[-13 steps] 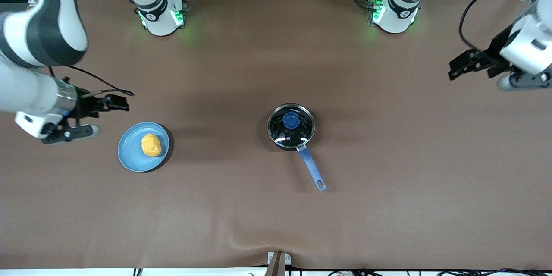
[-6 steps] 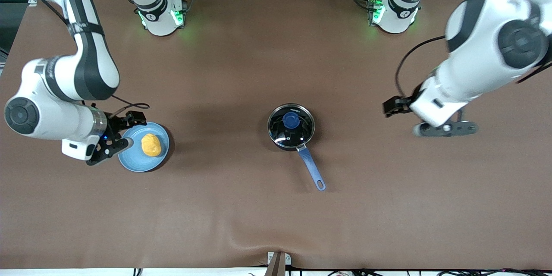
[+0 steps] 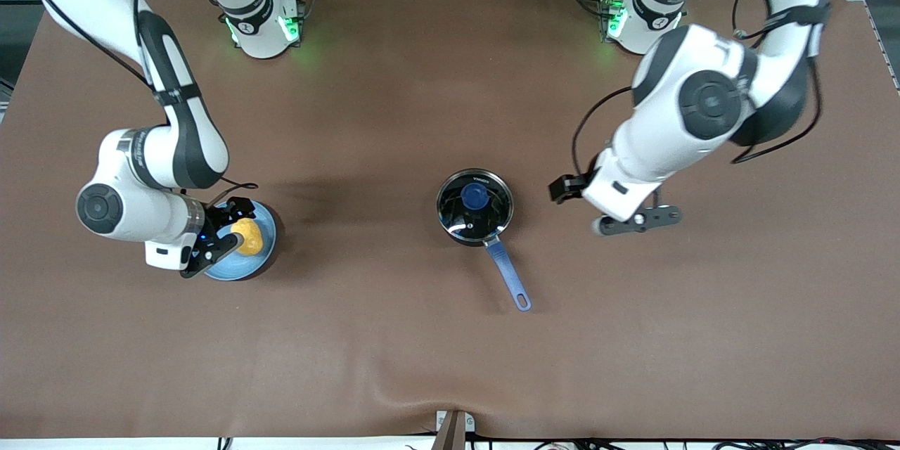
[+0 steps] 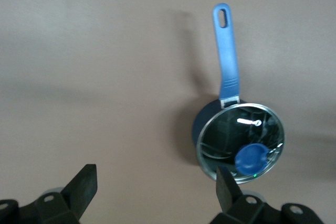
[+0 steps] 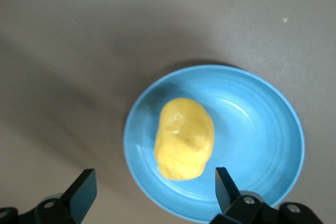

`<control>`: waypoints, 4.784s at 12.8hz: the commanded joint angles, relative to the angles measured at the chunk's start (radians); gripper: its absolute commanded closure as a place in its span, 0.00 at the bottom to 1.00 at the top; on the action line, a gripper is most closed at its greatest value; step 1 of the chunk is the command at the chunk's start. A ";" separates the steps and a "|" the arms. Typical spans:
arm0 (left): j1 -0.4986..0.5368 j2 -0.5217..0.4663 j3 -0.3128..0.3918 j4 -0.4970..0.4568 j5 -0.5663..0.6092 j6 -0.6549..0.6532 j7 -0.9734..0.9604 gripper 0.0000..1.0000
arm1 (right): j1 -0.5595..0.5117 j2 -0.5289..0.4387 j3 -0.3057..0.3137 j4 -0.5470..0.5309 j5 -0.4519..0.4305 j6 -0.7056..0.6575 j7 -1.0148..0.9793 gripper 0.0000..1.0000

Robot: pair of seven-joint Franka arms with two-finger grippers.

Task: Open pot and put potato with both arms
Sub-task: 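Reach the right gripper to the potato while the left gripper approaches the pot, then grasp the potato with the right gripper while the left gripper grasps the lid knob, then lift the lid off with the left gripper while the right gripper carries the potato, then lower the potato into the pot while the left gripper sets the lid down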

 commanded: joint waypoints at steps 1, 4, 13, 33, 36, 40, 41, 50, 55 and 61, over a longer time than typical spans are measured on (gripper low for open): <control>-0.073 -0.023 0.004 -0.122 -0.013 0.140 -0.129 0.00 | -0.032 0.058 0.008 0.004 0.034 0.034 -0.053 0.00; -0.144 0.004 0.003 -0.146 0.069 0.209 -0.235 0.00 | -0.033 0.090 0.007 0.004 0.070 0.049 -0.058 0.00; -0.285 0.147 0.006 -0.132 0.206 0.381 -0.487 0.00 | -0.033 0.132 0.007 0.026 0.073 0.098 -0.067 0.47; -0.293 0.225 0.012 -0.104 0.280 0.435 -0.513 0.20 | 0.101 0.020 0.010 0.233 0.145 -0.245 0.236 1.00; -0.291 0.222 0.012 -0.104 0.278 0.433 -0.512 0.68 | 0.167 -0.009 0.008 0.228 0.186 -0.268 0.367 1.00; -0.293 0.210 0.012 -0.074 0.280 0.423 -0.512 1.00 | 0.244 -0.028 0.011 0.230 0.190 -0.273 0.505 1.00; -0.293 0.198 0.012 -0.060 0.280 0.406 -0.512 1.00 | 0.262 -0.031 0.011 0.231 0.190 -0.271 0.540 1.00; 0.075 0.008 0.000 -0.141 0.176 0.212 -0.031 1.00 | 0.521 -0.037 0.017 0.236 0.226 -0.082 0.931 1.00; 0.277 0.002 -0.003 -0.314 0.115 0.284 0.128 1.00 | 0.654 0.050 0.017 0.240 0.111 0.204 0.987 1.00; 0.454 0.021 -0.027 -0.577 0.103 0.635 0.335 1.00 | 0.758 0.197 0.011 0.246 0.090 0.459 1.019 1.00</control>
